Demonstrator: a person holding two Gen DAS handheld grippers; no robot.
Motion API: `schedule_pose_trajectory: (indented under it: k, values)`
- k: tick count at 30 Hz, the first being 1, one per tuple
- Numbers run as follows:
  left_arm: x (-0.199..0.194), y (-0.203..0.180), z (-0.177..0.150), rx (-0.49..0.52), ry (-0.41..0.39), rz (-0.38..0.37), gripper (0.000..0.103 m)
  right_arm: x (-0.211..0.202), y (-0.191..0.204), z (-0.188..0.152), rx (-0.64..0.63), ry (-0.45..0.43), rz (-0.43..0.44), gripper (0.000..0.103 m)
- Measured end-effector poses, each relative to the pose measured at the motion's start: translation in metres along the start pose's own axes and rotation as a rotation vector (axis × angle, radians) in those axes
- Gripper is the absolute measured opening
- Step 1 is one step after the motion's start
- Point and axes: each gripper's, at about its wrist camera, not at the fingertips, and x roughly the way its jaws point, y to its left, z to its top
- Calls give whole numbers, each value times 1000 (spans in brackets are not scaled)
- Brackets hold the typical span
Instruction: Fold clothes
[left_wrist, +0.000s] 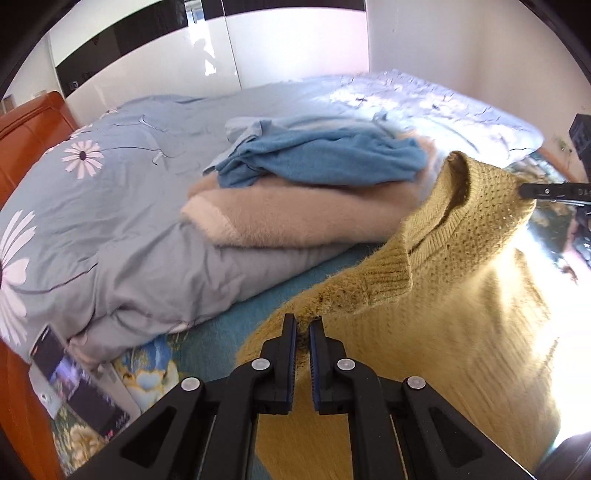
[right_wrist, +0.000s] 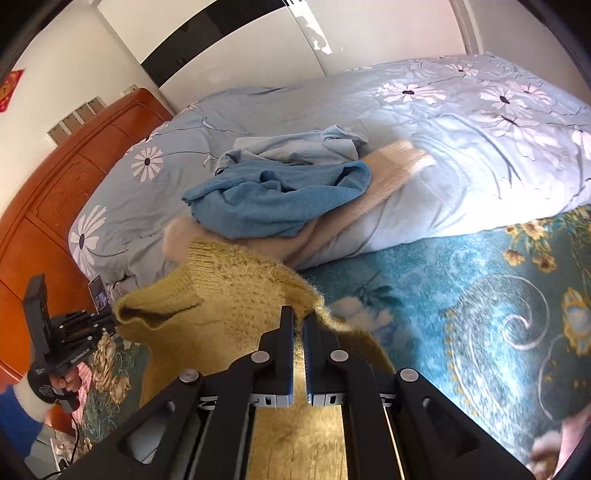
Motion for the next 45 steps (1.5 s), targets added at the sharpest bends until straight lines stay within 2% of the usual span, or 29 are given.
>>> schedule_pose_trajectory:
  k: [8, 14, 21, 27, 34, 39, 45]
  values:
    - [-59, -32, -82, -22, 7, -75, 7, -49, 10, -74, -3, 42, -42, 4]
    - [-76, -69, -147, -12, 76, -150, 7, -64, 10, -135, 4, 143, -70, 4]
    - [-92, -104, -207, -36, 143, -226, 7, -81, 1, -183, 58, 183, -96, 4]
    - [-95, -129, -236, -12, 184, -251, 7, -91, -8, -216, 90, 222, -143, 4]
    - [-95, -136, -255, -17, 218, -273, 7, -88, -25, -252, 185, 267, -172, 4]
    - [-85, -134, -264, -33, 251, -277, 7, -84, -27, -264, 208, 295, -192, 4]
    - [-82, -128, -264, -53, 256, -289, 7, -82, -29, -274, 227, 329, -224, 4]
